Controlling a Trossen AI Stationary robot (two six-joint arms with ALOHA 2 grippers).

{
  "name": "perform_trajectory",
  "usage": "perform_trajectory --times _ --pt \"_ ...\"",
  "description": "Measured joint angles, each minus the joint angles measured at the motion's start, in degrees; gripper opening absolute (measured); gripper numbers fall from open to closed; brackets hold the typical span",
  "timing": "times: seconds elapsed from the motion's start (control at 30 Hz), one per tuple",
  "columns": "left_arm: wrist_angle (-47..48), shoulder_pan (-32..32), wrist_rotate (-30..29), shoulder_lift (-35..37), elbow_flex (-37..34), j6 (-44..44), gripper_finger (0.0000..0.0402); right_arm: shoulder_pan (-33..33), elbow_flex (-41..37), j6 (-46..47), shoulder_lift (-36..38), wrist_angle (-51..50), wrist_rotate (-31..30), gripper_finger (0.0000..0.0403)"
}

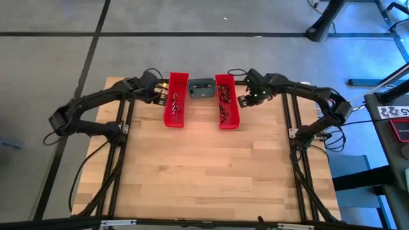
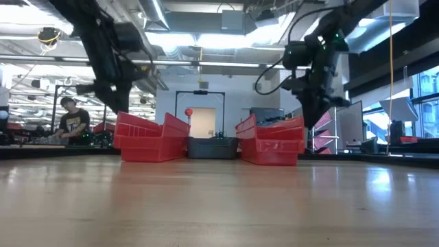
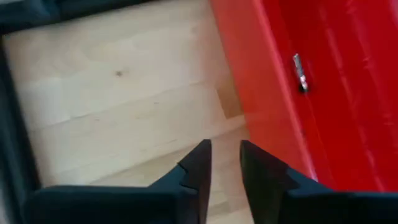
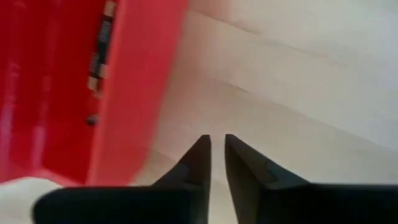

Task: Sort batteries
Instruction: Move the right red bin to the right side of the blue bin

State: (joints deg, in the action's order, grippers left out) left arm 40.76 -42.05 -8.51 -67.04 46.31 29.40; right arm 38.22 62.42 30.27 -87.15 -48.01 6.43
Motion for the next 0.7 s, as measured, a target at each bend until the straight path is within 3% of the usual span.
perform_trajectory --times 0.23,0.7 --pt "-4.48 -0.82 1.85 -7.75 -0.45 -3.20 0.0033 -0.02 -5.83 3.98 0.02 14.44 5.77 0.0005" --pt "-17.38 0.84 4.03 -12.27 -0.45 -3.16 0.0015 -2.33 -6.77 4.40 -2.24 20.47 9.20 0.0011"
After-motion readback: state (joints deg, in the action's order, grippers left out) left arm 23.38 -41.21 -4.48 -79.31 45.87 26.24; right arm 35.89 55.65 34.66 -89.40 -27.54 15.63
